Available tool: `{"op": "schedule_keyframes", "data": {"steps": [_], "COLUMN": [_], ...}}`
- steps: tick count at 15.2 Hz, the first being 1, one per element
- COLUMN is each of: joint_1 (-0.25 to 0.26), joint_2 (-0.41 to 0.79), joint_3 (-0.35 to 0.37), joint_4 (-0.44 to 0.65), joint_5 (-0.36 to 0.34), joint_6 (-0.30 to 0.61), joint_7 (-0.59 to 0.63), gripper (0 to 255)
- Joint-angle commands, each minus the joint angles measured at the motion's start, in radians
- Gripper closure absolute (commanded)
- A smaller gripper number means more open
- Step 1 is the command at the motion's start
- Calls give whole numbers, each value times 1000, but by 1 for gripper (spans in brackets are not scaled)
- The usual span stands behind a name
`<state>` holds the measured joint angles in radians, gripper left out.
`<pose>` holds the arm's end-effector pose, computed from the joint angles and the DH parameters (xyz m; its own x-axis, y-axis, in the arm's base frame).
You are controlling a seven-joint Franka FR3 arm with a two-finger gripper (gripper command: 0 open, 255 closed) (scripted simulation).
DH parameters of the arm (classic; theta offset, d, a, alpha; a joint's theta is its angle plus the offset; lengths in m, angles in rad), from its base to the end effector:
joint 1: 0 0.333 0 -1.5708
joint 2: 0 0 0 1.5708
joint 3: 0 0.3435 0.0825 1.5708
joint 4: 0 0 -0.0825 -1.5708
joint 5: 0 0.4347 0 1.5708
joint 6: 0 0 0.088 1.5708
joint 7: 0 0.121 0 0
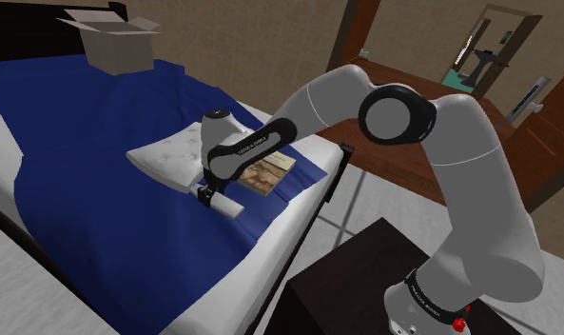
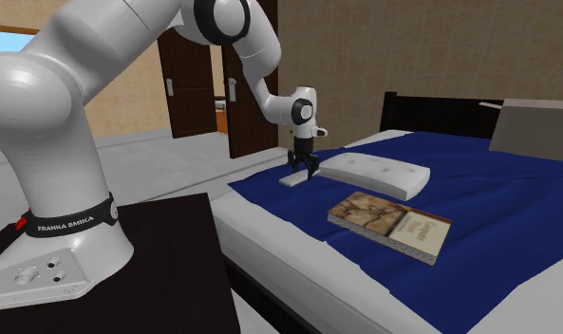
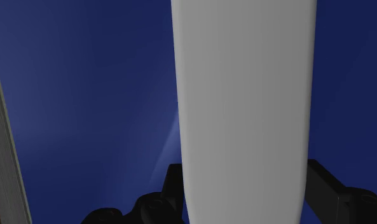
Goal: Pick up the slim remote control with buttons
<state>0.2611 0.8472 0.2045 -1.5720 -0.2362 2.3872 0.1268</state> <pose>0.6785 0.3168 0.1133 0.9024 0.4309 -0.0078 0.4310 -0.9023 0.0078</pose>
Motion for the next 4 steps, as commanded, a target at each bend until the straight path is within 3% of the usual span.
{"op": "schedule_keyframes", "data": {"steps": [1,4], "joint_1": [-2,-3], "joint_2": [-17,-28], "joint_3": [4,6], "joint_4": [-1,-5], "joint_5": [3,5], "joint_6": [-16,-24], "joint_7": [-2,-3], "gripper": [255,255]}}
